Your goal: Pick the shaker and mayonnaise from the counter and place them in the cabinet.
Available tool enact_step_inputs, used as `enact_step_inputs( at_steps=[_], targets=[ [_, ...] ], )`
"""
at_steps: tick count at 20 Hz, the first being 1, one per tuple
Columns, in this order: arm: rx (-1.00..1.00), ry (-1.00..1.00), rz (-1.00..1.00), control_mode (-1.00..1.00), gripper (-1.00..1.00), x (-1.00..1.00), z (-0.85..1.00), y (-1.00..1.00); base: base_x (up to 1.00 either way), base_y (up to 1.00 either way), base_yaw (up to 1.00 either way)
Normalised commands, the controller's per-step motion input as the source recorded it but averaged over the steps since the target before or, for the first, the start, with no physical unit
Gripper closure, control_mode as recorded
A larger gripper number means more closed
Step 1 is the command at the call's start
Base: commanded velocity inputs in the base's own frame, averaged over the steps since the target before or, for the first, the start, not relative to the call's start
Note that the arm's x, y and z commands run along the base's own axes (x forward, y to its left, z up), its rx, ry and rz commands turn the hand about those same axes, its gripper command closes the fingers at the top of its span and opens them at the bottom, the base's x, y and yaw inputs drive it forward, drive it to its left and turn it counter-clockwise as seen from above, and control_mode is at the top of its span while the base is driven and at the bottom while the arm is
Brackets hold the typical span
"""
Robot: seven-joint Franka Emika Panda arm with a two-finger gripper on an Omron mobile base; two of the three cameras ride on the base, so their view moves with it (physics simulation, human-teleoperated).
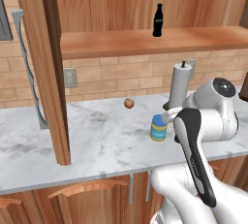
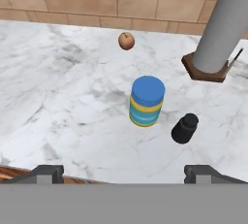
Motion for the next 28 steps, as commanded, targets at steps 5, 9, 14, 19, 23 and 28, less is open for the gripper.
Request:
enact_step_inputs(
  at_steps=[5,9,14,19,23,28],
  targets=[
    [0.00,0.00,0.04,-1.00,-1.00,0.00,-0.26,-0.04,0.00,0.00,0.00],
    [0.00,0.00,0.03,-1.00,-1.00,0.00,-0.29,-0.07,0.00,0.00,0.00],
    [0.00,0.00,0.04,-1.00,-1.00,0.00,-0.31,-0.09,0.00,0.00,0.00],
    [0.00,0.00,0.03,-1.00,-1.00,0.03,-0.34,-0.14,0.00,0.00,0.00],
    [0.00,0.00,0.04,-1.00,-1.00,0.11,-0.34,-0.14,0.00,0.00,0.00],
    [0.00,-0.01,0.02,-1.00,-1.00,0.12,-0.32,-0.07,0.00,0.00,0.00]
  ],
)
